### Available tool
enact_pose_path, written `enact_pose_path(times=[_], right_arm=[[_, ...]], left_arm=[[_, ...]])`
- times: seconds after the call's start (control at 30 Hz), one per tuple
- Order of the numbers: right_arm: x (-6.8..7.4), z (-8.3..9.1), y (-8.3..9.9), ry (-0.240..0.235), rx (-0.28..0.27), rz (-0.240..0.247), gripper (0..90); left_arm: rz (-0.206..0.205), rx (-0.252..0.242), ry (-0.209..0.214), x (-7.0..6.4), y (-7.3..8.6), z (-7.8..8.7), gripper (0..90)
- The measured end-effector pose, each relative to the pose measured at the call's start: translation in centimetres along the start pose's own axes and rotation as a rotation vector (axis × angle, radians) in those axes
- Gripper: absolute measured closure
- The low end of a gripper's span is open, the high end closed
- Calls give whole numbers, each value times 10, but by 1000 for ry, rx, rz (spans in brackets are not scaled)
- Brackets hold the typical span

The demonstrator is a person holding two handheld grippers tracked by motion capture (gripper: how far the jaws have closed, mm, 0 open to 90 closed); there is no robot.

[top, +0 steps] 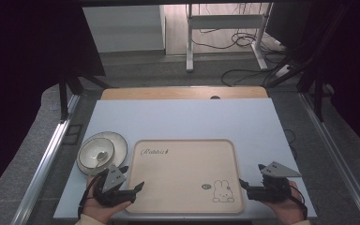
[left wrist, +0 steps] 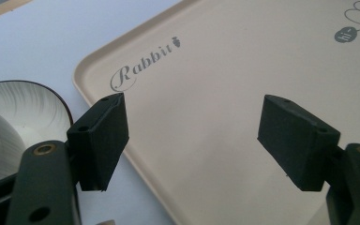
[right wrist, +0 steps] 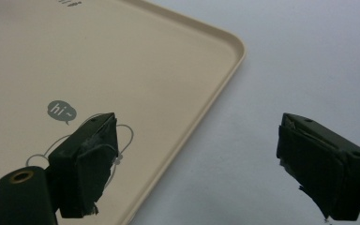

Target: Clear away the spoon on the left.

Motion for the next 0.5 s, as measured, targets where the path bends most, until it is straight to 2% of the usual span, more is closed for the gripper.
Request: enact_pose_path(times=[0.5], right_arm=[[-4,-4,6,5,41,-1,128]], left_arm=[[-2,21,-13,4,0,-2,247]])
Point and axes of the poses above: each handheld gripper's, and its own axes: z roughly backward along the jaws, y roughly out of its underside, x roughly to its left, the point moved 3 cm from there along -z, roughly forward along the jaws, and after that the axes turned 10 degrees about y, right-handed, at the moved point
